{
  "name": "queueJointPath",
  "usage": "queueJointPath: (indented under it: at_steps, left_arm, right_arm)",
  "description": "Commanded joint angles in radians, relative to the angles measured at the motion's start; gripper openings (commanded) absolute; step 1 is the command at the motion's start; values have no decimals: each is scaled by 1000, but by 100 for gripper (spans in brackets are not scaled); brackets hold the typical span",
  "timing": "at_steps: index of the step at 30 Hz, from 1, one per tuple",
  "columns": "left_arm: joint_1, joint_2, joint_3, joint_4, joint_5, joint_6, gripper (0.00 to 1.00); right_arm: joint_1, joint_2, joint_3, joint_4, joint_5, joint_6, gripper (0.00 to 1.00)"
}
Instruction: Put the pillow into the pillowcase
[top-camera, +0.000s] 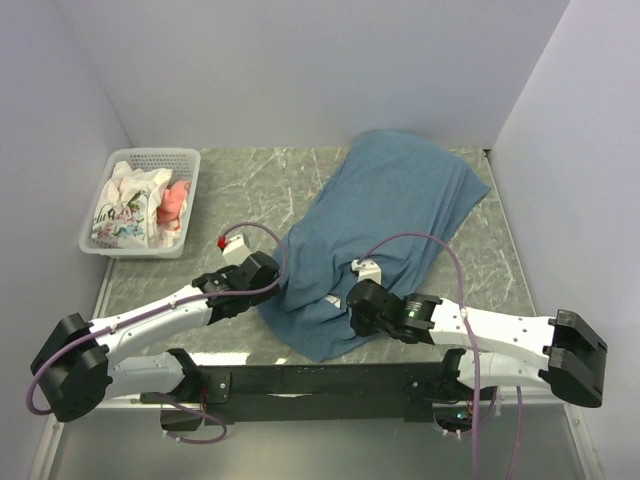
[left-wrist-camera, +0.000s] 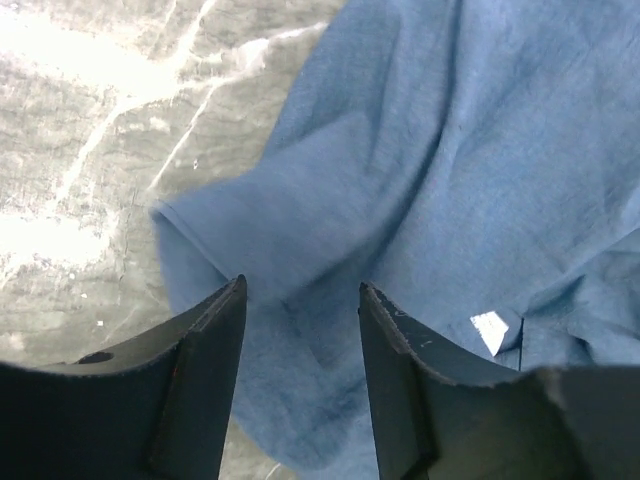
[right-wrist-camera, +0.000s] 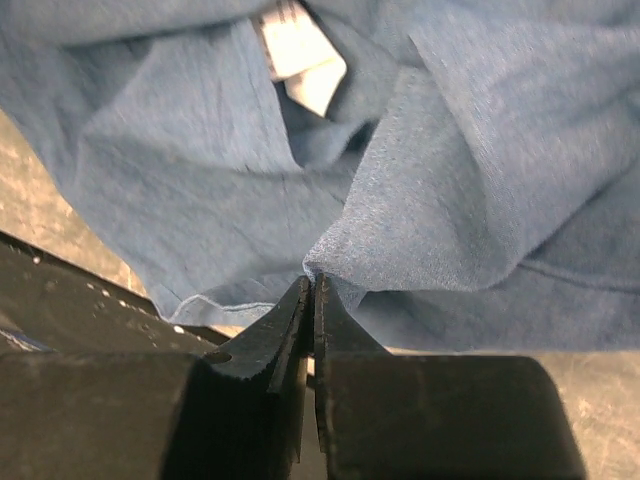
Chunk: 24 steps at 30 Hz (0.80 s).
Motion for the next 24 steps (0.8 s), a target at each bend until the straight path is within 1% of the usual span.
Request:
queueJointPath:
  at_steps: [1, 3, 4, 6, 8, 10, 14, 15, 16, 18, 22, 24]
  left_arm:
    - [3, -7, 37, -52, 37, 56, 54]
    - [3, -15, 40, -83, 25, 63, 58]
    - [2, -35, 31, -101, 17, 65, 63]
    - [2, -58, 11, -97, 18, 77, 65]
    - [2, -69, 6, -74, 29, 106, 64]
    - [2, -41, 15, -65, 29, 122, 62]
    - [3, 40, 43, -25, 31, 184, 54]
    - [3, 63, 61, -31, 11, 185, 53]
    - [3, 109, 71, -32, 6, 195, 48]
    - [3, 146, 95, -32, -9, 201, 48]
    - [3, 197, 117, -11, -26, 227, 52]
    - [5, 223, 132, -20, -43, 229, 51]
  right_arm:
    - [12, -65, -41, -24, -3, 41, 8]
    - [17, -96, -53, -29, -12, 48, 8]
    - [18, -107, -68, -29, -15, 56, 8]
    - [23, -137, -82, -24, -29, 61, 8]
    - [29, -156, -101, -24, -33, 70, 8]
    - [32, -165, -115, -24, -36, 81, 8]
    - [49, -182, -135, -18, -43, 99, 8]
    - [51, -185, -138, -19, -44, 104, 8]
    - [52, -188, -142, -19, -43, 111, 8]
    - [64, -197, -147, -26, -38, 120, 8]
    - [74, -223, -168, -35, -32, 139, 8]
    - [81, -232, -174, -39, -33, 147, 8]
